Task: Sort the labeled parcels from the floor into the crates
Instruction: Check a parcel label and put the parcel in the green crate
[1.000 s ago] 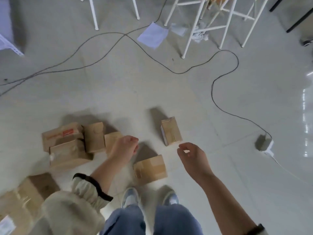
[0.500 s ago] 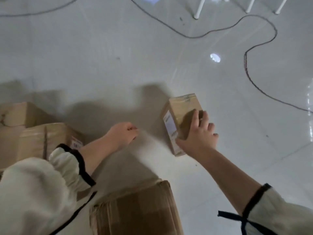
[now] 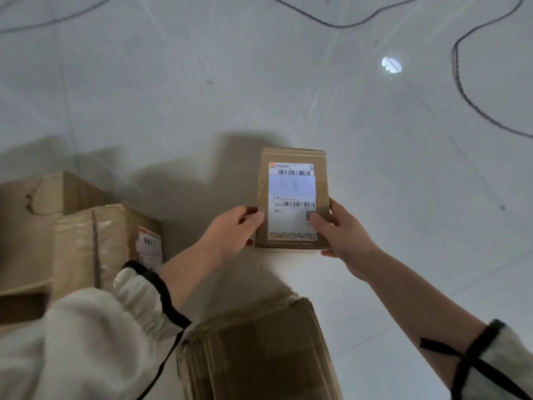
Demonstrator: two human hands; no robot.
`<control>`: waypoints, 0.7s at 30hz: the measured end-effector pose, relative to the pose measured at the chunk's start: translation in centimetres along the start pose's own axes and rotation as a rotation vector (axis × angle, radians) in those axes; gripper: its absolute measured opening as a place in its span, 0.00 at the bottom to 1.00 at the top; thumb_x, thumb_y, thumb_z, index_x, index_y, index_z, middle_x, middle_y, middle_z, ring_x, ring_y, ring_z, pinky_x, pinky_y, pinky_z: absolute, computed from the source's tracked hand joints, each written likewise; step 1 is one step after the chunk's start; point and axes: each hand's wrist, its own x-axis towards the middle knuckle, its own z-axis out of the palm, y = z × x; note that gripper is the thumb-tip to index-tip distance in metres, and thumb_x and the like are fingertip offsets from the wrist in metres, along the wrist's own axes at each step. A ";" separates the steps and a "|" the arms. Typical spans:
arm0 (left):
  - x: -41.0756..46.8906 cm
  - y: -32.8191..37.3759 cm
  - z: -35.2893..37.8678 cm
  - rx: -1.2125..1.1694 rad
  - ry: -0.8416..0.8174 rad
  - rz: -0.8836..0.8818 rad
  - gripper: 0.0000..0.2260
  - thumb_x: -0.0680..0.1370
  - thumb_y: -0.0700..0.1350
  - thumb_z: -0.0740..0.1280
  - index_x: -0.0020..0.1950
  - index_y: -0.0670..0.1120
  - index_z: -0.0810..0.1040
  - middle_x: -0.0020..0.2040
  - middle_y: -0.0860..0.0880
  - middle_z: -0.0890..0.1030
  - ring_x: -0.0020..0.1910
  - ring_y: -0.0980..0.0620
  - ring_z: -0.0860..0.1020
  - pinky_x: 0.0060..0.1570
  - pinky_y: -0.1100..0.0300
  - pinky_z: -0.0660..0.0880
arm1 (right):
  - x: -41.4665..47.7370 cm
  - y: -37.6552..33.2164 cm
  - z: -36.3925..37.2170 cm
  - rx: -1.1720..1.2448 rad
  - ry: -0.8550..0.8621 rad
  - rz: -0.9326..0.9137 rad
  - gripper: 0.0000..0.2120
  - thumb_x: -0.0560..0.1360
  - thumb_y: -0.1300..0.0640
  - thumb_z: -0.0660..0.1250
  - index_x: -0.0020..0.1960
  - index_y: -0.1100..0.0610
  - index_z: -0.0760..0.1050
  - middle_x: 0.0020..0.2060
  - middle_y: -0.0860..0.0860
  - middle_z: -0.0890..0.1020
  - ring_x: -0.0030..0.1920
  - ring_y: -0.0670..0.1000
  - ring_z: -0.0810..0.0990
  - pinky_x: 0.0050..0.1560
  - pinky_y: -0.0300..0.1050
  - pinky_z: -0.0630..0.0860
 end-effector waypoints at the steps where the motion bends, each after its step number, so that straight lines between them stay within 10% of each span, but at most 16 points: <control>1: -0.3 -0.2 0.2 0.012 0.012 0.003 0.11 0.81 0.48 0.60 0.60 0.47 0.76 0.52 0.48 0.82 0.47 0.49 0.81 0.48 0.57 0.79 | -0.1 -0.1 0.1 -0.013 0.003 -0.001 0.21 0.78 0.53 0.62 0.69 0.42 0.65 0.58 0.46 0.78 0.52 0.50 0.80 0.51 0.54 0.77; 6: -0.6 -0.5 0.4 0.023 0.047 0.059 0.13 0.80 0.48 0.61 0.61 0.46 0.76 0.52 0.46 0.82 0.48 0.48 0.81 0.50 0.51 0.79 | 0.0 -0.3 -0.3 0.000 -0.024 0.012 0.22 0.78 0.54 0.63 0.70 0.42 0.65 0.58 0.44 0.78 0.49 0.47 0.80 0.50 0.51 0.77; 13: -0.8 -0.9 0.9 0.034 0.043 0.065 0.12 0.81 0.50 0.58 0.62 0.49 0.74 0.51 0.51 0.81 0.42 0.54 0.79 0.32 0.72 0.71 | 0.0 0.1 -0.1 0.025 -0.003 0.001 0.21 0.78 0.54 0.63 0.69 0.41 0.66 0.57 0.44 0.80 0.53 0.49 0.79 0.51 0.49 0.76; 21: -0.4 -0.9 1.1 -0.020 0.092 0.014 0.23 0.80 0.53 0.60 0.74 0.48 0.63 0.64 0.52 0.74 0.62 0.53 0.73 0.65 0.56 0.67 | -0.1 0.2 0.0 0.073 0.024 0.047 0.21 0.77 0.51 0.64 0.68 0.47 0.64 0.59 0.47 0.77 0.56 0.51 0.77 0.52 0.51 0.73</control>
